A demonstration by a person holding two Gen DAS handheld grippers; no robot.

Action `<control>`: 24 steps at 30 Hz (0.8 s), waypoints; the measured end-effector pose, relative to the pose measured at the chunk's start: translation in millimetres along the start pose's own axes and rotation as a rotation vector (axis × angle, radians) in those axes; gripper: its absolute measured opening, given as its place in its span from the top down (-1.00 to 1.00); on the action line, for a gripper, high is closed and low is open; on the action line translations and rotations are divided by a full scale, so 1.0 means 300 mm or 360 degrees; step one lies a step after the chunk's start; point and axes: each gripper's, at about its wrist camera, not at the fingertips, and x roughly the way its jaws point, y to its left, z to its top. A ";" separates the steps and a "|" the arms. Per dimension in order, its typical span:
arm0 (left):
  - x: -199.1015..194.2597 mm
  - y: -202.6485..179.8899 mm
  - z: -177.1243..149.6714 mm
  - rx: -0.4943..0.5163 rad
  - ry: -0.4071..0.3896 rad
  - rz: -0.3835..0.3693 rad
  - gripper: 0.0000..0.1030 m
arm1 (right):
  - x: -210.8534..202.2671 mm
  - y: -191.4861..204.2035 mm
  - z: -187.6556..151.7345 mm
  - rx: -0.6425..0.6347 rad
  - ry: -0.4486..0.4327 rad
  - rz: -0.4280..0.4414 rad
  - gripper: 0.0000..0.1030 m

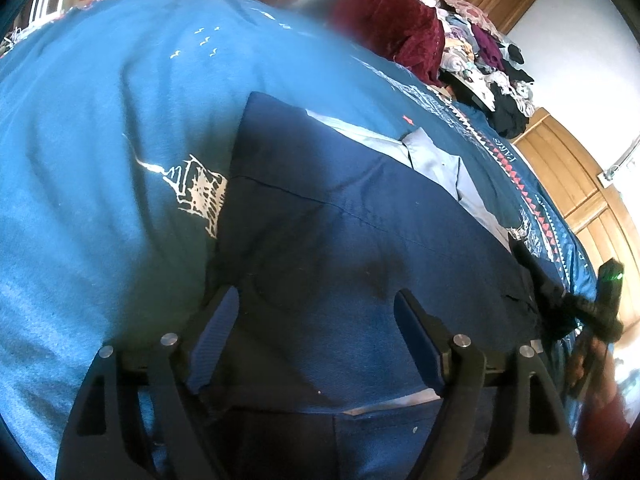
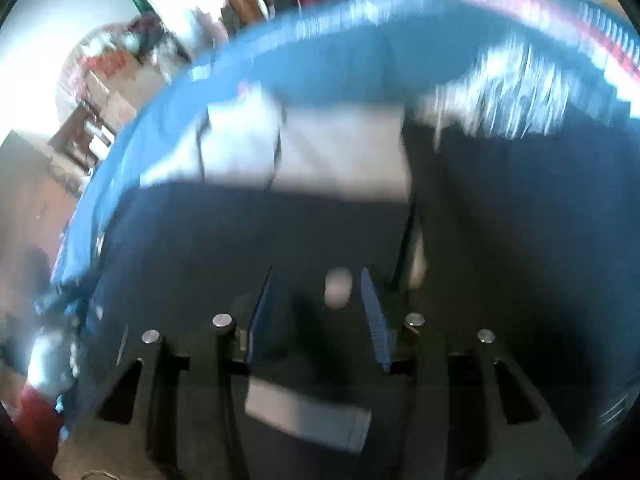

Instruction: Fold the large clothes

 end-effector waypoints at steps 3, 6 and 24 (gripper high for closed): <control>-0.001 -0.001 0.001 0.0010 0.0007 -0.0016 -0.68 | -0.135 -0.150 -0.037 0.0272 -0.0085 0.0181 0.37; 0.000 0.000 0.002 0.0011 0.0008 -0.0020 -0.68 | -0.409 -0.384 -0.082 0.0550 -0.0382 0.0256 0.14; -0.018 -0.025 0.008 0.0041 0.0005 0.0094 -0.68 | -0.716 -1.138 -0.142 0.1173 -0.0602 -0.0256 0.37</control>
